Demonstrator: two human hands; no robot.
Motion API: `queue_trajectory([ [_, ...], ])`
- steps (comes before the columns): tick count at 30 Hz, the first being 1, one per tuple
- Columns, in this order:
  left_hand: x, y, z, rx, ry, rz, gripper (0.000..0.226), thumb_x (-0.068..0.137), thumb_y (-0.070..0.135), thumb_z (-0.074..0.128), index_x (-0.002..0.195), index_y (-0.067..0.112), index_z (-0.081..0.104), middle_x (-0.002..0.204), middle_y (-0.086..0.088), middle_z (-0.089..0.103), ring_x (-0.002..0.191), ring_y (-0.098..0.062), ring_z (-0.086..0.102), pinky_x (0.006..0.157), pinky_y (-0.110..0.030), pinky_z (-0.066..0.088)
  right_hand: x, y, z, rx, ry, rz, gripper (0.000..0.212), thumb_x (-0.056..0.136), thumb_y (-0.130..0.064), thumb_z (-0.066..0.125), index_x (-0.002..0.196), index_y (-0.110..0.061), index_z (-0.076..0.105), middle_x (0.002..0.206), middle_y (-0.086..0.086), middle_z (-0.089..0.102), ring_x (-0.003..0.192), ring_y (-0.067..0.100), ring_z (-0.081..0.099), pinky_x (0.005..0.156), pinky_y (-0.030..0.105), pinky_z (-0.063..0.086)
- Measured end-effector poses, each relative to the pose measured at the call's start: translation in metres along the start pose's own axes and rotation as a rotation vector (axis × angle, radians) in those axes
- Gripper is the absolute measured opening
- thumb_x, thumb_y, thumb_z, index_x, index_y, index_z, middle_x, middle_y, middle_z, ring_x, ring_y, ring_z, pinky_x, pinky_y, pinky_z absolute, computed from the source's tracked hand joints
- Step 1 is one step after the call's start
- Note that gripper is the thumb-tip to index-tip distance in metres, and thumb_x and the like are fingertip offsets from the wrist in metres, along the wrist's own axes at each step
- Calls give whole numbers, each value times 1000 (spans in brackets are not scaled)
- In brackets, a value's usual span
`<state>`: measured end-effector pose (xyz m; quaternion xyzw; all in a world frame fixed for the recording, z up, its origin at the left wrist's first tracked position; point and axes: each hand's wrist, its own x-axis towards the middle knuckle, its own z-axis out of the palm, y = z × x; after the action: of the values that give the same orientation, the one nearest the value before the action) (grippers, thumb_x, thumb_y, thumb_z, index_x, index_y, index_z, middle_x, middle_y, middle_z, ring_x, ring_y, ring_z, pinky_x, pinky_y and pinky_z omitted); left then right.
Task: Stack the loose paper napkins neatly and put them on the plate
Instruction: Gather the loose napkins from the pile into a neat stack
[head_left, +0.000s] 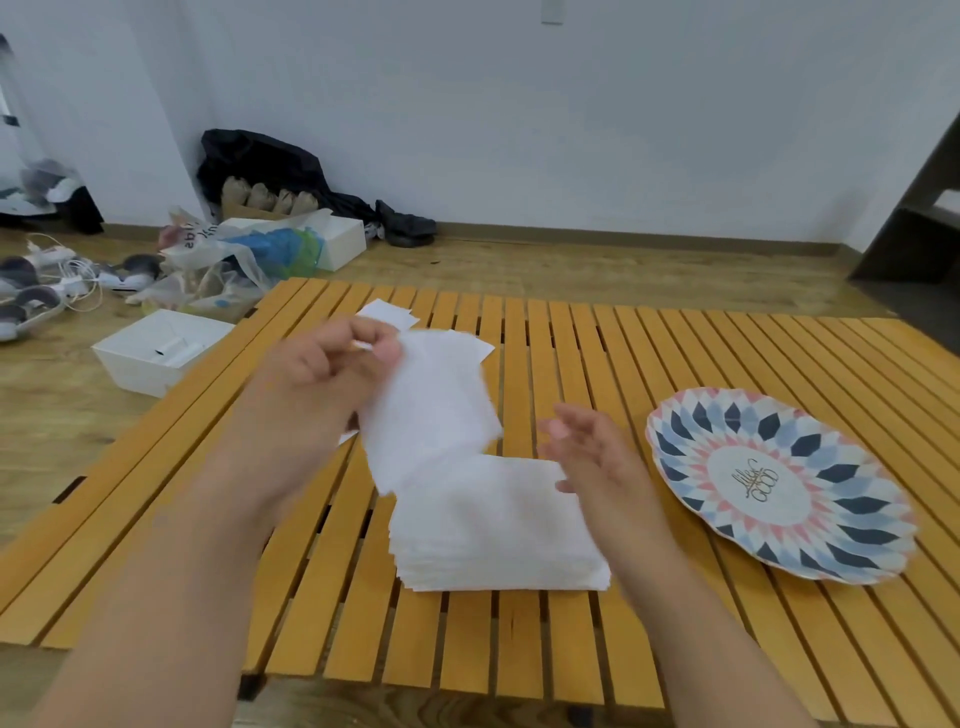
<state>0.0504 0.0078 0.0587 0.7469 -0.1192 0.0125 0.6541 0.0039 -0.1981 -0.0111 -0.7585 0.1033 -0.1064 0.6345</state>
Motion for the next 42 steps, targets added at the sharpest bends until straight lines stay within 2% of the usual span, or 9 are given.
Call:
queue_trajectory([
  [4,-19,-22,21,-56,-96,-190,12,84,28,64,89,22,73,84,0,72,74,-10,63,61,-21,48,-11,-13,-22,511,-215,283,37,85,-47,50,113,-25,62,107,2,73,97,21,70,80,41,56],
  [8,-13,-48,30,107,7,-244,11,89,22,64,84,24,74,89,1,72,86,-17,63,69,-26,47,-15,-7,-29,230,-166,221,19,87,-21,63,106,-25,66,95,-6,74,91,15,69,69,30,55],
  [15,6,-77,33,313,96,-214,16,86,24,68,101,29,66,90,6,64,87,-11,57,66,-24,40,-4,9,-20,-163,-77,158,12,92,-19,60,100,-27,61,94,-6,70,88,9,64,52,19,51],
  [22,13,-98,36,492,102,-152,23,87,22,67,108,27,61,83,11,59,76,-5,54,63,-22,41,4,27,-17,-526,-21,102,11,89,-28,62,92,-18,61,88,1,67,83,14,63,74,43,58],
  [27,14,-107,38,593,70,-131,24,87,25,66,111,27,59,82,15,55,79,-9,54,72,-27,46,3,27,-13,-872,59,79,28,87,-42,61,102,-28,41,87,-12,53,76,5,55,57,21,45],
  [30,15,-109,35,619,83,-113,26,85,28,68,109,30,59,85,14,54,75,-6,53,70,-27,47,0,21,-11,-982,194,-129,48,83,-34,67,121,-26,40,114,-6,46,103,13,50,78,24,44],
  [32,16,-110,33,626,87,-102,26,84,29,69,108,31,59,86,13,54,74,-5,52,69,-27,47,-3,16,-4,-1009,233,-369,41,80,-24,70,116,-22,49,111,-2,50,102,17,51,80,29,45],
  [35,16,-113,33,637,82,-97,25,84,30,68,108,30,60,87,12,53,74,-6,51,69,-27,47,-11,14,15,-1046,122,-557,27,78,-20,72,102,-23,60,98,-5,57,90,16,57,73,31,51],
  [42,31,-129,-2,874,269,-27,18,90,26,60,108,23,63,103,2,58,87,-18,57,61,-30,44,-12,30,24,-1022,-123,-468,22,95,-28,51,114,-23,60,114,-6,55,107,15,50,84,29,47],
])
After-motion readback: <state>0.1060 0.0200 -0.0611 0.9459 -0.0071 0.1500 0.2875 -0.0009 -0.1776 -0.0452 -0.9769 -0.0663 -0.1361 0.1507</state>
